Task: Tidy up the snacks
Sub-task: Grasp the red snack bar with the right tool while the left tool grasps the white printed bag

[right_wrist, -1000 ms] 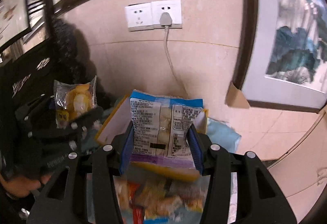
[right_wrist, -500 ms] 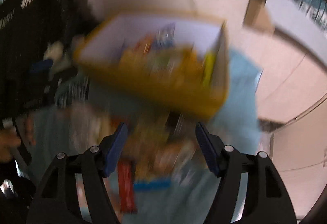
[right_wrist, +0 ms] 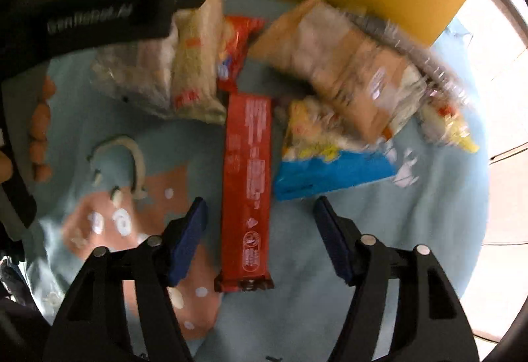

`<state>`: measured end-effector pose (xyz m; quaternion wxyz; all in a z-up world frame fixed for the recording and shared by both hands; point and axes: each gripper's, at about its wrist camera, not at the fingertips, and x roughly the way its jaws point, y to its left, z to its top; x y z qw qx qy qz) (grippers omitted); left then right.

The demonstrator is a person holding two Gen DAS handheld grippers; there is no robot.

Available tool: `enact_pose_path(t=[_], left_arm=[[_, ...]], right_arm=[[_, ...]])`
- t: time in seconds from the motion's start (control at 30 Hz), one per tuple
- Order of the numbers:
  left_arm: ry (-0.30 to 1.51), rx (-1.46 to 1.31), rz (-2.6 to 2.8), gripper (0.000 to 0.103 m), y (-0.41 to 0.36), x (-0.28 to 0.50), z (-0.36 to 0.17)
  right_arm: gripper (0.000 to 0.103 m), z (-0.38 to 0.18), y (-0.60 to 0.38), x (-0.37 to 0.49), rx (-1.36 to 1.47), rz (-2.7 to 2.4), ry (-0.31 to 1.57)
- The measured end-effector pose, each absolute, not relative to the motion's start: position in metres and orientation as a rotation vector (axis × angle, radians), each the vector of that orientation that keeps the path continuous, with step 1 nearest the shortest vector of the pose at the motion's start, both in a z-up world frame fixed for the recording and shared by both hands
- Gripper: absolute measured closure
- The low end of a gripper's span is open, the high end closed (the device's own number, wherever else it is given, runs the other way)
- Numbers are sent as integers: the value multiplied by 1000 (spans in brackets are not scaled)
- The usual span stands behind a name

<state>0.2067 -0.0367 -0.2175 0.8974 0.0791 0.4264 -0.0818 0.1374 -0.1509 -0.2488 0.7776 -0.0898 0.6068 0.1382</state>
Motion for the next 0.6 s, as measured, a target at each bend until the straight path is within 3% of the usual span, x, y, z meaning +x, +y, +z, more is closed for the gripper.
enact_pose_path(t=[0.07,0.13,0.17,0.2,0.27,0.6], left_arm=[[889,192,-172,2,-41,205,-224],[873,196,-208,12,-39,199,-228],[865,195,-227,35,-38,196,-228],[863,196,-252,50,-37,191,-228],[869,161,-290,62,-33,183,-226],[833,-6,-324,64,4,133,-193]], right_arm=[[46,-248,-146,137,-216,315,1297],[72,-245,-145,135,-206,335,1298],[79,-243,-146,135,-202,359,1313],[79,-242,-147,134,-192,370,1319],[79,-238,-152,132,-179,362,1304],[79,-208,-173,132,-77,329,1243]])
